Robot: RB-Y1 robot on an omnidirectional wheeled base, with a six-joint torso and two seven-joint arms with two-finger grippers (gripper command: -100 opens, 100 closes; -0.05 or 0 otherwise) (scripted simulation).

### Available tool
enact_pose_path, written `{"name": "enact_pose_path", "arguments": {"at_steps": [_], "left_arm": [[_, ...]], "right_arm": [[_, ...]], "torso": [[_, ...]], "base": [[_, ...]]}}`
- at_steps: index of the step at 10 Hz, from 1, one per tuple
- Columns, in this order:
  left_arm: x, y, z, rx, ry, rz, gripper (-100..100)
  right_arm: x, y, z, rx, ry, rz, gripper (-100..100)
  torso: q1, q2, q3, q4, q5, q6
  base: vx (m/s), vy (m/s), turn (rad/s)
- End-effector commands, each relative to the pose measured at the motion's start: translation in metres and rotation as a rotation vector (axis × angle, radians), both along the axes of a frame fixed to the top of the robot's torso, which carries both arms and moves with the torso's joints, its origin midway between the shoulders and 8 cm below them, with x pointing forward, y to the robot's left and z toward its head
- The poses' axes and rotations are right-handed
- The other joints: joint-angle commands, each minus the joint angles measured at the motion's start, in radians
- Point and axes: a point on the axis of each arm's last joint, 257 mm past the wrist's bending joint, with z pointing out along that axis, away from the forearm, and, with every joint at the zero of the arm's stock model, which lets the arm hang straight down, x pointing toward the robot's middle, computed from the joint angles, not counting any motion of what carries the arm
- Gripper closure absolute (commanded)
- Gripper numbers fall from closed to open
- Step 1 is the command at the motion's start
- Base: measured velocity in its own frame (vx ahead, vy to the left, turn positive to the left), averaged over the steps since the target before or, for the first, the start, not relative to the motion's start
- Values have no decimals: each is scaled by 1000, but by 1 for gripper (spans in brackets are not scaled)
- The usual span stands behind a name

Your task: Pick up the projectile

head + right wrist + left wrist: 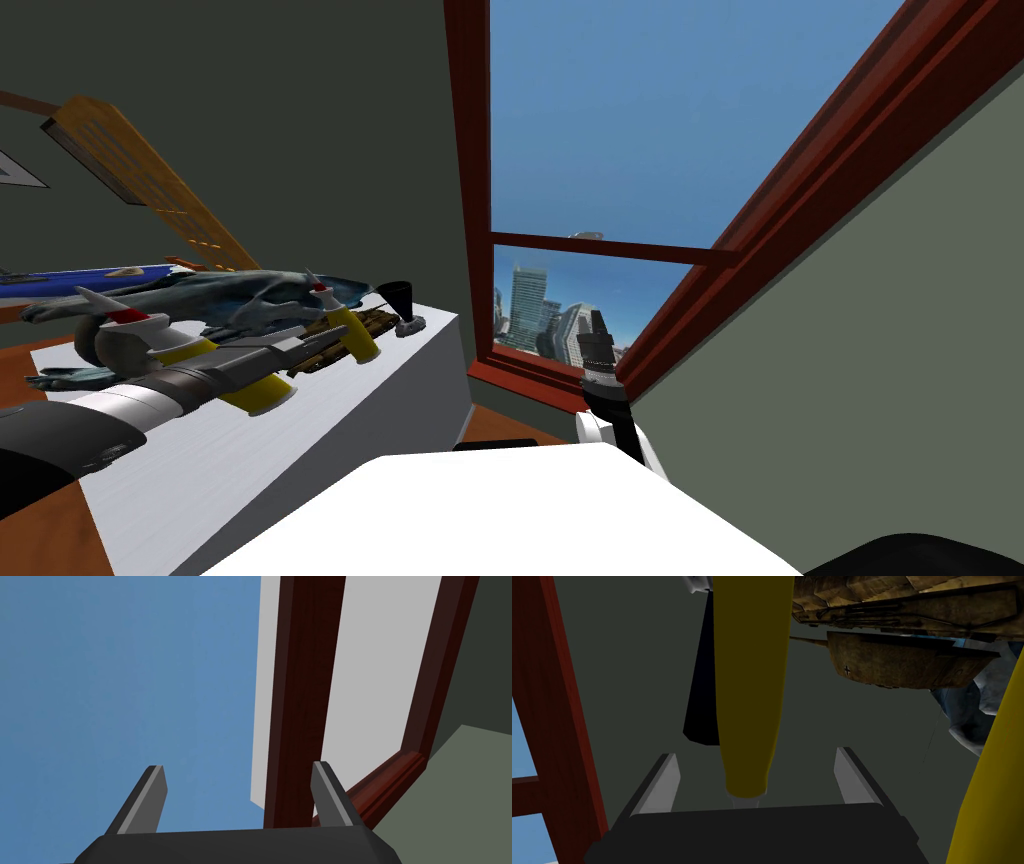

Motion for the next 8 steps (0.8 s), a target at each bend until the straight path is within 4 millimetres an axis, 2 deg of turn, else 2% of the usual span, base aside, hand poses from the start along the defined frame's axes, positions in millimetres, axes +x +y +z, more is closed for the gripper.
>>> {"name": "enact_pose_path", "arguments": {"at_steps": [1,5,7,8], "left_arm": [[0,0,0,0,0,0,100],[0,0,0,0,0,0,100],[1,3,1,15,-5,-3,-100],[2,5,2,21,-7,-5,-100]], "right_arm": [[0,0,0,0,0,0,0],[0,0,0,0,0,0,0],[0,0,0,0,0,0,0],[0,0,0,0,0,0,0]], "torso": [[0,0,0,0,0,0],[0,0,0,0,0,0],[0,0,0,0,0,0],[2,5,3,1,0,0]], "base": [[0,0,0],[0,0,0],[-47,20,-39],[-156,59,-90]]}}
